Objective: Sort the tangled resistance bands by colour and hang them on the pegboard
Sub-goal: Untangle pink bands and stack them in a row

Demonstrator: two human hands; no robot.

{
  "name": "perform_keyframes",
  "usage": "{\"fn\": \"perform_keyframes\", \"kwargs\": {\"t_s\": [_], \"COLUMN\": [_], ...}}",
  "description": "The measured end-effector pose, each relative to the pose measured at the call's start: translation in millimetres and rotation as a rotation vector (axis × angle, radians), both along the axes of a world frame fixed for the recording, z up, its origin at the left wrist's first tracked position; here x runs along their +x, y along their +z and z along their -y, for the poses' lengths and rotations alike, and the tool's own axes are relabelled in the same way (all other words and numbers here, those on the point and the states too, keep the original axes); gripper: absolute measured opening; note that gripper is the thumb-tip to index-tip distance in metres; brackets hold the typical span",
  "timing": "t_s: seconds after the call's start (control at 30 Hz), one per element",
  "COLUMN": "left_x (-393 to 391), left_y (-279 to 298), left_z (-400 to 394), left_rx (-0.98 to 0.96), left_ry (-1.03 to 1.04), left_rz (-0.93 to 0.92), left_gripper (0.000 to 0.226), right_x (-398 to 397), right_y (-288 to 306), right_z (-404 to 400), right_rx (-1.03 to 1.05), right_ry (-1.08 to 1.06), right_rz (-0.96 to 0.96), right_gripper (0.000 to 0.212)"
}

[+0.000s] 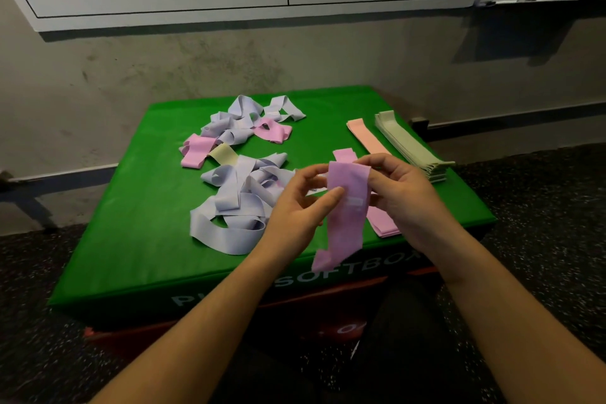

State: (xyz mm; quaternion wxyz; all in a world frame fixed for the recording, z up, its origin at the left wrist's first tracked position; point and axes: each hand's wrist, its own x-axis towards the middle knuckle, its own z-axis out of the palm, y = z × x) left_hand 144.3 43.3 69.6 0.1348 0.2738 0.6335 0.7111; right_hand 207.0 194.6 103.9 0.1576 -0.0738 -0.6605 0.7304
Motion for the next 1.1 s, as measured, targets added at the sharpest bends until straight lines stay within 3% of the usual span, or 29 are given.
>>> {"fn": "perform_keyframes", "kwargs": {"t_s": [0.2, 0.37, 0.53, 0.6, 0.67, 0.77, 0.87, 0.97, 1.1], "left_x": [-3.8, -7.1, -1.3, 3.2, 4.5, 2.1, 5.8, 11.0, 7.8], "left_y": [-7.1, -9.6, -9.9, -11.0, -17.2, -34.9, -44.5, -38.1, -28.3], "left_z": [-10.1, -12.1, -14.7, -16.3, -15.9, -12.8, -12.4, -17.0, -23.2], "left_rx": [0.017, -0.011, 0.048, 0.075, 0.009, -0.25, -0.316, -0.236, -0.11], "left_ry": [0.062, 0.13, 0.032, -0.038, -0.129, -0.182, -0.17, -0.141, -0.057], "left_rz": [-0.026, -0.068, -0.048, 0.023, 0.08, 0.037, 0.016, 0.046, 0.079], "left_gripper": [0.008, 0.016, 0.006, 0.02, 0.022, 0.011, 0.018, 0.016, 0.016], "right_x": [4.1, 12.0, 6.2, 3.1, 0.4, -4.6, -10.5, -13.5, -3.8], "right_y": [-2.6, -4.2, -5.9, -1.6, 4.5, 12.3, 14.5, 5.4, -26.7], "right_z": [-3.5, -8.7, -1.6, -0.7, -0.4, 0.5, -1.8, -2.4, -1.3], "right_rx": [0.013, 0.018, 0.138, 0.065, -0.005, -0.037, -0.084, -0.126, -0.106], "right_ry": [0.015, 0.175, -0.047, -0.071, -0.065, -0.051, -0.071, -0.078, -0.039], "right_rz": [0.031, 0.036, 0.013, 0.002, -0.01, -0.03, -0.011, 0.063, 0.276], "right_gripper": [0.011, 0.028, 0.012, 0.01, 0.009, 0.008, 0.008, 0.017, 0.044]}}
